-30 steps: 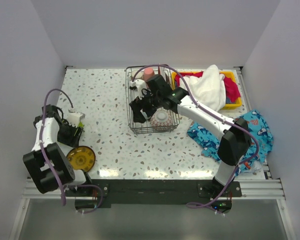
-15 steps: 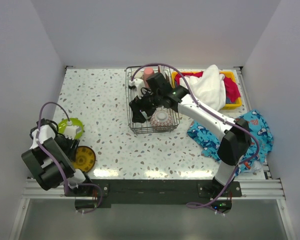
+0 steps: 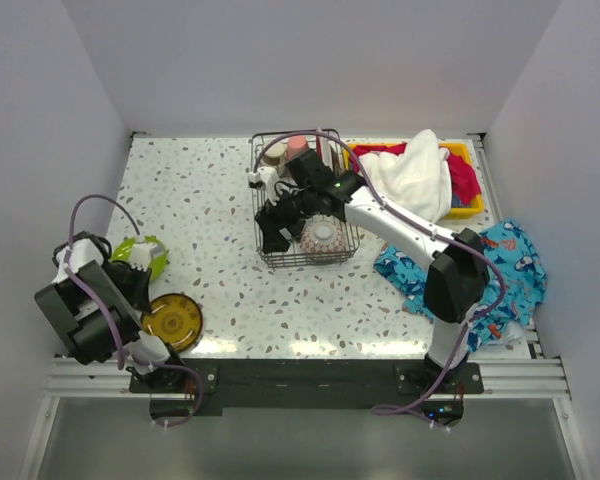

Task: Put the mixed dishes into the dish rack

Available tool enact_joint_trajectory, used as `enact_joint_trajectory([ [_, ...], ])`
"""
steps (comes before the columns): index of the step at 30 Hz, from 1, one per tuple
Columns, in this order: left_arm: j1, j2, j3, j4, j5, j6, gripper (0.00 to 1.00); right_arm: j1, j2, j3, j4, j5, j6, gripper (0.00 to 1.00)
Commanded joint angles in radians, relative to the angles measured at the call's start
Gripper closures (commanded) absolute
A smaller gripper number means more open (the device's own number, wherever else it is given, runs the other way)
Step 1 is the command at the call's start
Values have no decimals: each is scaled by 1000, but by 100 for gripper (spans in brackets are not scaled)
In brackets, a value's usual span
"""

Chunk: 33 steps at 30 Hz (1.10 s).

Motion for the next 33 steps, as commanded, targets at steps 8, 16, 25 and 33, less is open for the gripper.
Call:
enact_joint_trajectory([
  [8,-4,-54,310,-289,493,311,100,2,168,176,197,-320,78,19],
  [16,-132,-153,344,-289,585,266,100,48,298,258,337,-392,235,1],
  [25,-214,-148,440,-287,704,135,100,81,371,307,444,-400,356,1],
  [33,-220,-139,417,-211,713,61,100,87,348,284,472,-359,427,52],
])
